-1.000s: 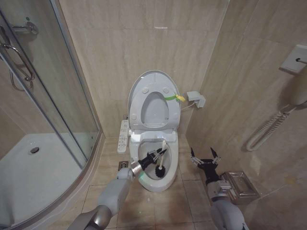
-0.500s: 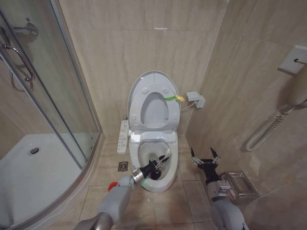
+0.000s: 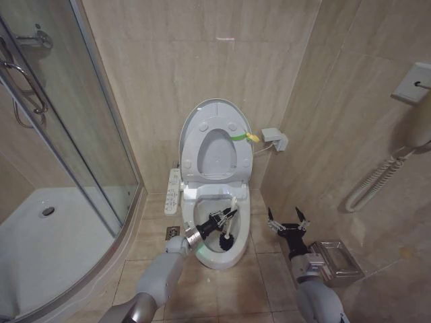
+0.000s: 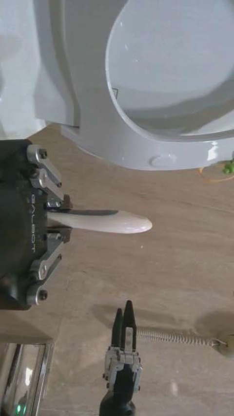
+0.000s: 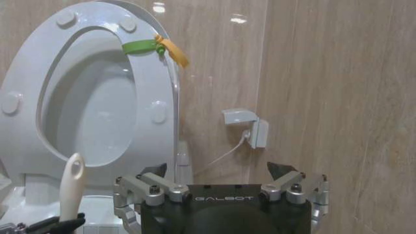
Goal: Open the toilet lid, clean the toilet bowl with a toilet brush, close the toilet lid, and flush.
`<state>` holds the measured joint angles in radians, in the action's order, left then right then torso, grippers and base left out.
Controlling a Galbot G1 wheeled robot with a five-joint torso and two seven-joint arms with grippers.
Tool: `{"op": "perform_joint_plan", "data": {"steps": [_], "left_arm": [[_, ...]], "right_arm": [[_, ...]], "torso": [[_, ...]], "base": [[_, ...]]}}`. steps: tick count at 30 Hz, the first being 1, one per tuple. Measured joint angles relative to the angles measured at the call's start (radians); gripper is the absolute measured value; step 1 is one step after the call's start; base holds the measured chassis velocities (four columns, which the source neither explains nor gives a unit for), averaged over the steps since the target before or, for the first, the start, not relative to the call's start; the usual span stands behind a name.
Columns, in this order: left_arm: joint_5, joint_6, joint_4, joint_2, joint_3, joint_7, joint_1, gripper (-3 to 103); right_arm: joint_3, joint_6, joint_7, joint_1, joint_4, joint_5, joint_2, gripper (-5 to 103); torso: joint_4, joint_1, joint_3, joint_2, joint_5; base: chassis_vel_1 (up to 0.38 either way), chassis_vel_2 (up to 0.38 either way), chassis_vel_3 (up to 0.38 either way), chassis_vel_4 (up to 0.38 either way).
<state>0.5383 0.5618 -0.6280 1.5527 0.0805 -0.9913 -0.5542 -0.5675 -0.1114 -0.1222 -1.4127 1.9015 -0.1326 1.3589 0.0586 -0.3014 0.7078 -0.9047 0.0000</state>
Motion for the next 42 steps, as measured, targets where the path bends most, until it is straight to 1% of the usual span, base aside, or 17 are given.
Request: {"op": "perform_joint_plan", "data": {"steps": [2,5,6,9,11,13,15,18,19,22,34,42], "left_arm": [[-0.003,0.002,0.011,-0.002,0.004,0.0,-0.002,17],[-0.037,0.022,0.073,-0.002,0.02,-0.012,-0.009,17],[-0.041,0.024,0.086,-0.001,0.022,-0.016,-0.013,17],[-0.05,0.026,0.1,-0.002,0.025,-0.017,-0.021,17],[-0.052,0.026,0.1,-0.005,0.025,-0.017,-0.028,19],[-0.044,0.021,0.079,-0.015,0.025,-0.016,-0.031,19],[-0.035,0.017,0.06,-0.019,0.025,-0.015,-0.03,19],[-0.005,0.002,-0.013,-0.039,0.024,-0.008,-0.022,17],[-0.005,0.002,-0.013,-0.039,0.024,-0.008,-0.022,17],[0.014,-0.006,-0.084,-0.069,0.024,0.005,-0.017,17],[0.024,-0.024,-0.194,-0.139,0.033,0.053,-0.049,16],[0.016,-0.047,-0.292,-0.172,0.026,0.063,-0.08,16]], "right_arm": [[0.0,0.0,0.0,0.0,0.0,0.0,0.0,100],[0.0,0.0,0.0,0.0,0.0,0.0,0.0,100],[0.0,0.0,0.0,0.0,0.0,0.0,0.0,100],[0.0,0.0,0.0,0.0,0.0,0.0,0.0,100],[0.0,0.0,0.0,0.0,0.0,0.0,0.0,100],[0.0,0.0,0.0,0.0,0.0,0.0,0.0,100],[0.0,0.0,0.0,0.0,0.0,0.0,0.0,100],[0.0,0.0,0.0,0.0,0.0,0.0,0.0,100],[0.0,0.0,0.0,0.0,0.0,0.0,0.0,100],[0.0,0.0,0.0,0.0,0.0,0.0,0.0,100],[0.0,0.0,0.0,0.0,0.0,0.0,0.0,100],[0.0,0.0,0.0,0.0,0.0,0.0,0.0,100]], "torso": [[0.0,0.0,0.0,0.0,0.0],[-0.0005,0.0,0.0,0.0,0.0],[-0.0003,0.0,-0.001,0.0,-0.0004],[0.0003,0.0,-0.001,-0.001,-0.0003],[0.0001,0.0,-0.001,0.0,-0.0002],[-0.0007,0.0,0.0,0.0,0.0003],[-0.0006,0.0,0.0,0.0,0.0005],[0.0001,0.0,0.0,0.0,0.0],[0.0001,0.0,0.0,0.0,0.0],[0.0001,0.0,0.0,0.0,0.0],[-0.0003,0.0,0.0,0.0,-0.0001],[-0.0002,0.0,0.0,0.0,-0.0001]], "base": [[0.0,0.0,0.0,0.0],[0.0,0.0,0.0,0.0],[0.0,0.0,0.0,0.0],[0.0,0.0,0.0,0.0],[0.0,0.0,0.0,0.0],[0.0,0.0,0.0,0.0],[0.0,0.0,0.0,0.0],[0.0,0.0,0.0,0.0],[0.0,0.0,0.0,0.0],[0.0,0.0,0.0,0.0],[0.0,0.0,0.0,0.0],[0.0,0.0,0.0,0.0]]}}
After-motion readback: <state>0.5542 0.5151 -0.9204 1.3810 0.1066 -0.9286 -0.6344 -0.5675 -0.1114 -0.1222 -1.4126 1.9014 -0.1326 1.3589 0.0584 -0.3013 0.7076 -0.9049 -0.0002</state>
